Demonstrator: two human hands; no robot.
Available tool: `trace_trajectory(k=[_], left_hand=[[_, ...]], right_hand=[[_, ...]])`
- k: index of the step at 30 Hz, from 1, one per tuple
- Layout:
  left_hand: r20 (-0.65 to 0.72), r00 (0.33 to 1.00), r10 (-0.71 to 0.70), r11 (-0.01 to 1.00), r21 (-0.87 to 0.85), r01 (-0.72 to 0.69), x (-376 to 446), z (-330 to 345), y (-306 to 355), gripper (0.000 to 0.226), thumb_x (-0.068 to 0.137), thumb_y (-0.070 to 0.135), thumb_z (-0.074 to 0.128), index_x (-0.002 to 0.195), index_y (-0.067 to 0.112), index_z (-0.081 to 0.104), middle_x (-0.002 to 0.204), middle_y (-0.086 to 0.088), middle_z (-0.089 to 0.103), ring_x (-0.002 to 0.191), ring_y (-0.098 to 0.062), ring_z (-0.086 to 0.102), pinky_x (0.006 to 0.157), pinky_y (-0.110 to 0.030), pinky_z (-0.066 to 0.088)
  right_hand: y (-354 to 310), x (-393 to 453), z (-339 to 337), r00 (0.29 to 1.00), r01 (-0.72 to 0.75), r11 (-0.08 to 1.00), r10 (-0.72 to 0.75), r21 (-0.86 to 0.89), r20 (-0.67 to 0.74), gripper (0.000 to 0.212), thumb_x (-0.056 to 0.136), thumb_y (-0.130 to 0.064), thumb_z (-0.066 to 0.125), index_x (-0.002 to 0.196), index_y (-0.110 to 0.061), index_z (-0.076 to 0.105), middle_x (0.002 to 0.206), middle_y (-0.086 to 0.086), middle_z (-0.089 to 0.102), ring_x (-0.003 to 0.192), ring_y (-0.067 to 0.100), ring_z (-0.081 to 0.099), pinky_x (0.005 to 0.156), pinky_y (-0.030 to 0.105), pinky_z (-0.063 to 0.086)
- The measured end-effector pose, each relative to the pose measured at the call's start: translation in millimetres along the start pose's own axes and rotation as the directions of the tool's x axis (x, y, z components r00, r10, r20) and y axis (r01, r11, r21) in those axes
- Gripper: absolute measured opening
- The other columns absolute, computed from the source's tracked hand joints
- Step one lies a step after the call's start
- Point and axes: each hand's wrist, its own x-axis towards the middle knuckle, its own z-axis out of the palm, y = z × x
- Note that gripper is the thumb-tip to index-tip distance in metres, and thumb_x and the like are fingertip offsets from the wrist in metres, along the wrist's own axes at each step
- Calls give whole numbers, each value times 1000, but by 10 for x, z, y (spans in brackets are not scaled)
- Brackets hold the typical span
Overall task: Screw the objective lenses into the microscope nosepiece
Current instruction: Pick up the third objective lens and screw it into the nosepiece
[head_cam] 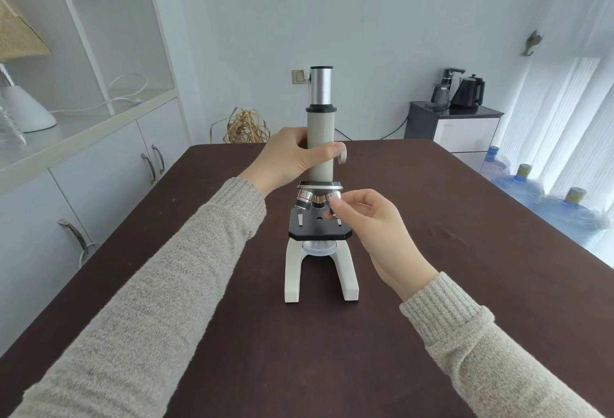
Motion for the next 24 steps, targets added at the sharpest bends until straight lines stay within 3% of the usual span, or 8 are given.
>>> trace_trajectory(k=[3,6,10,13,15,17,20,24], left_hand=[[20,1000,4,1000,3,-4,-12,-6,17,20,84,42,71,64,36,69,63,27,67,64,12,60,62,-8,43],[23,1000,6,1000,2,-6,-31,-7,46,23,84,42,70,61,41,69,63,31,65,63,13,59,61,-7,42],[13,1000,6,1000,-20,-6,-37,2,55,18,73,53,69,65,37,69,64,23,67,63,11,61,61,-7,43],[5,1000,-2,1000,-8,2,-38,1,58,24,66,61,67,68,37,69,66,21,67,65,9,61,64,-12,44],[25,1000,-3,1000,-1,3,-43,-2,71,14,73,54,68,61,46,68,64,27,67,64,11,61,64,-13,43],[33,999,6,1000,-4,-6,-51,-3,86,23,81,46,69,58,50,67,63,30,65,63,12,60,63,-10,43],[20,1000,5,1000,-17,-5,-31,1,55,25,84,41,70,60,37,67,60,29,64,61,12,58,63,-12,42],[5,1000,0,1000,-27,0,-22,5,30,17,77,49,70,66,36,67,61,29,65,62,12,59,67,-19,43]], right_hand=[[3,10,25,1000,-20,1000,20,7,-14,32,82,-19,76,106,-5,63,97,11,76,83,8,71,74,17,49],[-12,4,26,1000,-10,1000,10,6,-5,23,84,-18,73,102,-6,65,85,3,76,72,-1,68,64,8,46],[6,1,-19,1000,-8,999,9,-33,7,19,88,-25,70,101,-11,71,96,10,75,79,5,64,74,17,46],[14,1,-29,999,-12,998,14,-57,37,19,93,-26,63,103,-13,71,94,2,73,76,2,61,69,15,42],[22,7,-26,1000,-5,998,7,-65,31,20,95,-23,58,106,-11,70,98,2,74,77,5,61,68,16,41],[36,33,-28,1000,-10,999,10,-46,4,18,97,-20,56,107,-11,68,100,6,76,77,6,64,68,18,42],[19,45,-19,1000,-27,999,27,-25,-15,16,99,-16,52,105,-8,64,88,4,77,62,-2,63,62,16,40],[-6,35,-7,1000,-30,999,30,10,-6,20,101,-20,48,101,-5,61,68,-8,74,51,-8,56,63,18,36]])
